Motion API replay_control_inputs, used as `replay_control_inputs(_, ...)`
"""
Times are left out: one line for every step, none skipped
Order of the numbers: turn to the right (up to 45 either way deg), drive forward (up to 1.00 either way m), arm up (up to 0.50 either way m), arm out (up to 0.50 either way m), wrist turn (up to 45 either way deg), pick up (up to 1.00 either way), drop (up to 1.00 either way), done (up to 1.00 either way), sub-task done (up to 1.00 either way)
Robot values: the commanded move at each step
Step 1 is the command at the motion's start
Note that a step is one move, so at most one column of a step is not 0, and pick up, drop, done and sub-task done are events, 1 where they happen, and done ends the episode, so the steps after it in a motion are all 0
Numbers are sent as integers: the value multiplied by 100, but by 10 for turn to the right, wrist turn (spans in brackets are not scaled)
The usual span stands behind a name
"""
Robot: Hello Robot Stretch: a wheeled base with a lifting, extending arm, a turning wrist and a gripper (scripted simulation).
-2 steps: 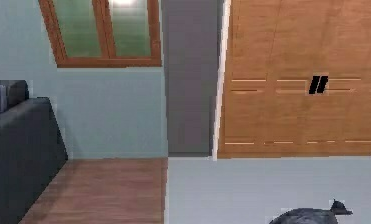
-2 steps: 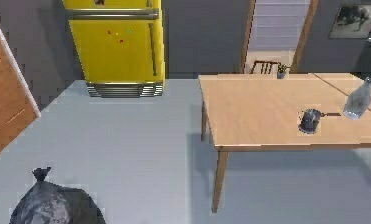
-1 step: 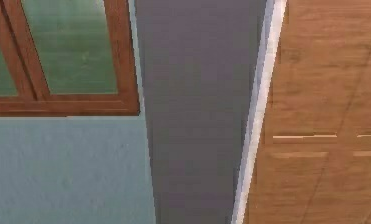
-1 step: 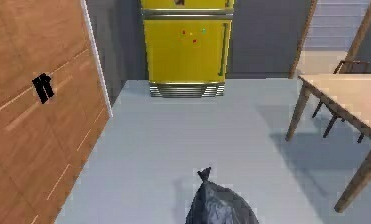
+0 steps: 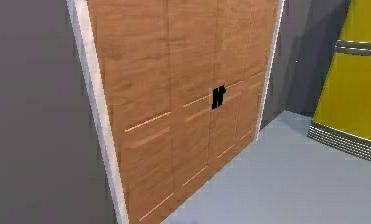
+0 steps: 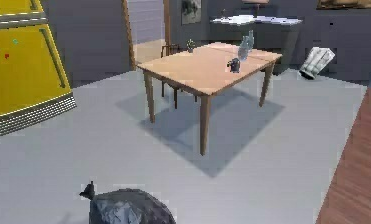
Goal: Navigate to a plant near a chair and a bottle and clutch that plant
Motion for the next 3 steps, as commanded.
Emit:
replay_control_inputs(0,45,0,0,0,0,0,0,0)
replay_control_inputs(420,0,0,0,0,0,0,0,0)
replay_control_inputs(0,50,0,0,0,0,0,0,0)
